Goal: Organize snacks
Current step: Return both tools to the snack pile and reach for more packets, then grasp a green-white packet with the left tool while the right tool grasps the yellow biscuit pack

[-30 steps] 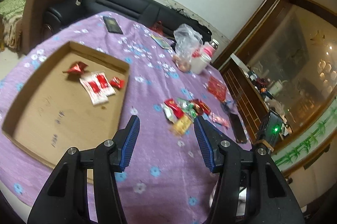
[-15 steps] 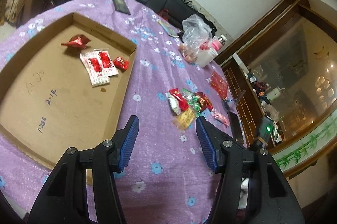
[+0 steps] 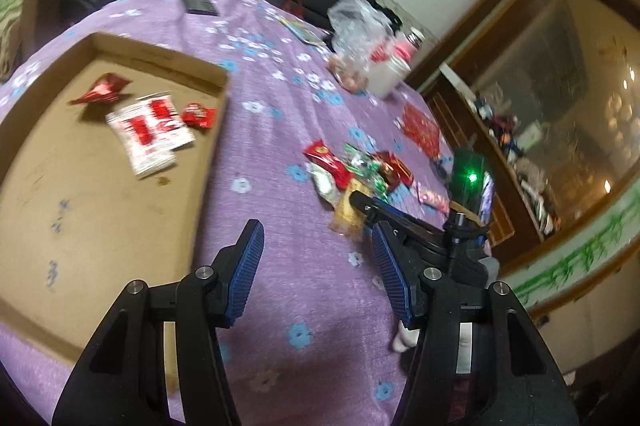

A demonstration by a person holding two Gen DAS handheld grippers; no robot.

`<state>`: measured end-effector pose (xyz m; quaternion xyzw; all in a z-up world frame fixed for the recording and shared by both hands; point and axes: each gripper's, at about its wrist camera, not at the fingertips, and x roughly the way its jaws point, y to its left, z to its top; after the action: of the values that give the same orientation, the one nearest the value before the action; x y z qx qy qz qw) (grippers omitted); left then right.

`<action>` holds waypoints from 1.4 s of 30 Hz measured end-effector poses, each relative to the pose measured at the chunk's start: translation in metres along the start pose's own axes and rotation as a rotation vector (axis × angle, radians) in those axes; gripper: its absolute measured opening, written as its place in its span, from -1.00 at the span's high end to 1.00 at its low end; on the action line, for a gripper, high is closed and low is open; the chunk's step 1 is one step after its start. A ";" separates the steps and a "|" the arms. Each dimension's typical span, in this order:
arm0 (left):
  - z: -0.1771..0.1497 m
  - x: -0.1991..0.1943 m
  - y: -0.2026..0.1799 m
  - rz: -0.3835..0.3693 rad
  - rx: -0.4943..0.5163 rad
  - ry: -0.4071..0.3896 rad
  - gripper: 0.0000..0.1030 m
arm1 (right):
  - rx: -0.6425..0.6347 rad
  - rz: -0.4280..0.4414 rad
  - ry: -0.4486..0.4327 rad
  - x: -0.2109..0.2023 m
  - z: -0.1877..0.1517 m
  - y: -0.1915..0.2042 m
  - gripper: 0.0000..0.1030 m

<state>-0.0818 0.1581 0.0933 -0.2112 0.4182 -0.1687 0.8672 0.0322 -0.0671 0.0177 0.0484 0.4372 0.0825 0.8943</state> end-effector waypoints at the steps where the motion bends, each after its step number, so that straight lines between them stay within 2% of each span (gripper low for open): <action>1: 0.002 0.006 -0.005 0.005 0.015 0.012 -0.10 | 0.000 -0.004 -0.002 -0.002 0.001 -0.005 0.81; 4: 0.009 0.030 -0.013 0.008 0.025 0.054 -0.10 | 0.013 -0.072 -0.004 -0.003 -0.004 -0.026 0.89; 6: 0.017 0.047 -0.015 0.005 0.007 0.075 -0.09 | 0.065 0.000 -0.020 -0.003 -0.006 -0.044 0.86; 7: 0.021 0.055 -0.015 -0.002 -0.002 0.085 -0.09 | 0.108 0.066 -0.017 -0.004 -0.005 -0.054 0.74; 9: 0.031 0.078 -0.017 -0.034 -0.017 0.117 -0.09 | 0.192 0.178 0.000 -0.003 -0.004 -0.068 0.73; 10: 0.033 0.085 -0.017 -0.036 -0.023 0.126 -0.09 | 0.214 0.207 0.007 -0.002 -0.004 -0.071 0.71; 13: 0.042 0.111 -0.021 -0.028 -0.019 0.145 -0.09 | 0.213 0.239 0.011 -0.004 -0.005 -0.069 0.71; 17: 0.048 0.141 -0.026 0.023 0.036 0.161 -0.09 | 0.193 0.250 -0.019 -0.011 -0.006 -0.060 0.63; 21: 0.041 0.164 -0.024 0.051 0.062 0.226 -0.07 | 0.204 0.239 -0.039 -0.013 -0.005 -0.060 0.61; 22: 0.040 0.162 -0.026 0.055 0.082 0.203 -0.02 | 0.210 0.239 -0.042 -0.013 -0.004 -0.060 0.61; 24: 0.037 0.165 -0.030 0.070 0.118 0.216 0.32 | 0.216 0.240 -0.045 -0.013 -0.004 -0.062 0.61; 25: 0.036 0.166 -0.030 0.072 0.131 0.212 0.55 | 0.217 0.239 -0.046 -0.013 -0.005 -0.062 0.61; 26: 0.035 0.168 -0.030 0.064 0.138 0.219 0.67 | 0.216 0.239 -0.046 -0.012 -0.005 -0.061 0.61; 31: 0.032 0.160 -0.021 0.019 0.109 0.197 0.68 | 0.207 0.248 -0.031 -0.006 -0.005 -0.059 0.60; 32: 0.032 0.156 -0.020 0.011 0.102 0.189 0.68 | 0.206 0.253 -0.027 -0.005 -0.005 -0.058 0.58; 33: 0.032 0.150 -0.020 -0.001 0.093 0.179 0.68 | 0.205 0.257 -0.022 -0.003 -0.005 -0.058 0.48; 34: 0.032 0.142 -0.018 -0.018 0.082 0.166 0.68 | 0.207 0.263 -0.017 -0.002 -0.006 -0.058 0.30; 35: 0.032 0.134 -0.016 -0.036 0.069 0.152 0.68 | 0.210 0.271 -0.016 -0.002 -0.006 -0.058 0.24; 38: 0.029 0.103 -0.014 -0.074 0.051 0.105 0.68 | 0.206 0.282 -0.021 -0.002 -0.007 -0.056 0.21; 42: 0.022 0.053 -0.009 -0.076 0.067 0.018 0.67 | 0.181 0.238 -0.027 -0.003 -0.007 -0.047 0.21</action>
<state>-0.0339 0.1307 0.0755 -0.1964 0.4117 -0.2173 0.8630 0.0303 -0.1141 0.0084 0.1812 0.4218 0.1473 0.8761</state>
